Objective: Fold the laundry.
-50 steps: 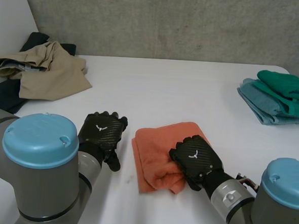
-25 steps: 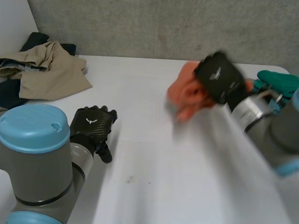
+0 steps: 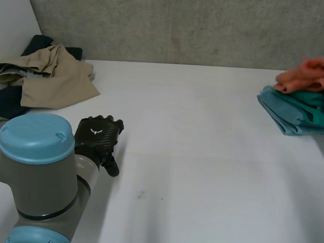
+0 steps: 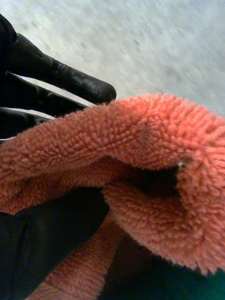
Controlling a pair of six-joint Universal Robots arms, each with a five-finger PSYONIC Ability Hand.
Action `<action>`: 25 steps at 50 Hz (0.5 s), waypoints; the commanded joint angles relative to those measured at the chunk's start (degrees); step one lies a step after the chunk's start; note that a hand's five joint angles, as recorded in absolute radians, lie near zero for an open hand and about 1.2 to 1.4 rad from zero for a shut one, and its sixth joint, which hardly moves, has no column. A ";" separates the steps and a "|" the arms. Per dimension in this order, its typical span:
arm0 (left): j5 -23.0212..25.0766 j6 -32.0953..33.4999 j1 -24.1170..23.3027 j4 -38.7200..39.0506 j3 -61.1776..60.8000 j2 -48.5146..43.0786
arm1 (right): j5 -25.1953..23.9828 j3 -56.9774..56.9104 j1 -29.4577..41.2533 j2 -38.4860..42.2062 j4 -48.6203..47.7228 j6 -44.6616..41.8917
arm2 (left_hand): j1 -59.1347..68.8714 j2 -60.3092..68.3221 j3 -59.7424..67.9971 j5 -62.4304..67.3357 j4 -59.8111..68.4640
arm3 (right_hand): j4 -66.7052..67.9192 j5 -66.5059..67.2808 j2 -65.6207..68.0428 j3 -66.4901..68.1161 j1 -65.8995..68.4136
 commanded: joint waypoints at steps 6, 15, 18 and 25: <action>0.00 0.00 -0.04 0.29 -0.12 -0.03 | -9.66 3.00 -5.62 2.74 1.19 0.12 | -1.87 -0.32 -1.27 0.17 -0.35 | 11.70 17.89 14.03 12.89 29.66; 0.00 0.00 -0.04 0.29 -0.29 -0.03 | -15.62 2.30 -7.28 2.92 0.93 3.64 | -1.87 -0.32 -1.27 0.17 -0.35 | 11.70 17.89 14.03 12.89 29.66; 0.00 0.09 -0.04 0.29 -0.29 -0.03 | -17.04 2.30 -8.07 2.91 1.19 4.08 | -1.87 -0.32 -1.27 0.17 -0.35 | 11.70 17.89 14.03 12.89 29.66; 0.00 0.09 -0.04 0.29 -0.29 -0.03 | -20.03 3.62 -9.13 1.78 2.33 4.08 | -1.87 -0.32 -1.27 0.17 -0.35 | -0.73 5.46 1.60 0.46 17.23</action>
